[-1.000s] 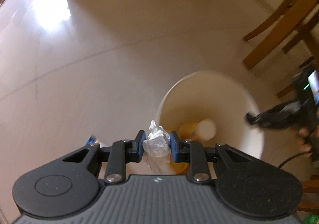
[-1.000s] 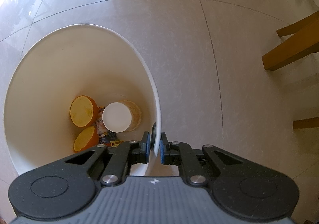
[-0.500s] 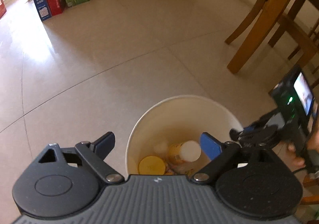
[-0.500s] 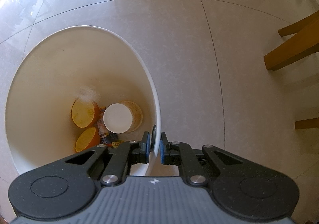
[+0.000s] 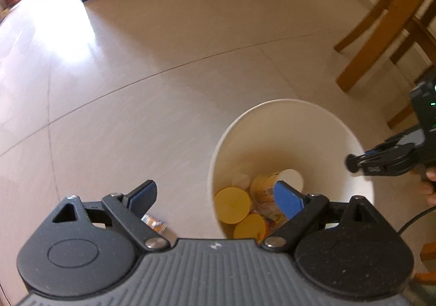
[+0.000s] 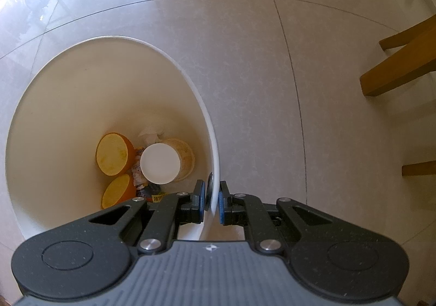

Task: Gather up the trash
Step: 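Move the left tool to the crumpled foil and grasp it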

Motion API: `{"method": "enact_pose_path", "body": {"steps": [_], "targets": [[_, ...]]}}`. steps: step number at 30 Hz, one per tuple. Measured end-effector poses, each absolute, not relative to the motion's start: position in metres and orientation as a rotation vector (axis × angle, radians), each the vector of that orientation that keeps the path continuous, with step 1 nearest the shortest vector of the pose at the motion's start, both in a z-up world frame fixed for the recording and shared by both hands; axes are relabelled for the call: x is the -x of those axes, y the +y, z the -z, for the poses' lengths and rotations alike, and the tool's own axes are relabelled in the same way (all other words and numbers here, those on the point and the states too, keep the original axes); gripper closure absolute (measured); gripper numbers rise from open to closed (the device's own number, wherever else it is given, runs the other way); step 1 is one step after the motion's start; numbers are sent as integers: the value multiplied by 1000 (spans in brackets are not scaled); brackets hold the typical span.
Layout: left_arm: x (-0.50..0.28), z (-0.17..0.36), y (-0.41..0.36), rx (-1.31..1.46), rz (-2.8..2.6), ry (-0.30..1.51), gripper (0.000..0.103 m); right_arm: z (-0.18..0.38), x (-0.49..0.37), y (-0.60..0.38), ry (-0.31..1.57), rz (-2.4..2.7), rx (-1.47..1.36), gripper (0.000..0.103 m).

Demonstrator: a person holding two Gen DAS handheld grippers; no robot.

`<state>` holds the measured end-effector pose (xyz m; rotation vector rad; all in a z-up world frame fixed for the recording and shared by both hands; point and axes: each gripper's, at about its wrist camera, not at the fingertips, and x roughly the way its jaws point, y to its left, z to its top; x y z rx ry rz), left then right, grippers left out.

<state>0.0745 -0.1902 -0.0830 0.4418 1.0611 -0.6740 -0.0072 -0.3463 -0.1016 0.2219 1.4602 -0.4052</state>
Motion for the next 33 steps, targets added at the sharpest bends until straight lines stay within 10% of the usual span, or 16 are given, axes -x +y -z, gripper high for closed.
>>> {"method": "enact_pose_path", "body": {"steps": [33], "targets": [[-82, 280, 63, 4, -67, 1288, 11, 109, 0, -332, 1488, 431, -144, 91]]}}
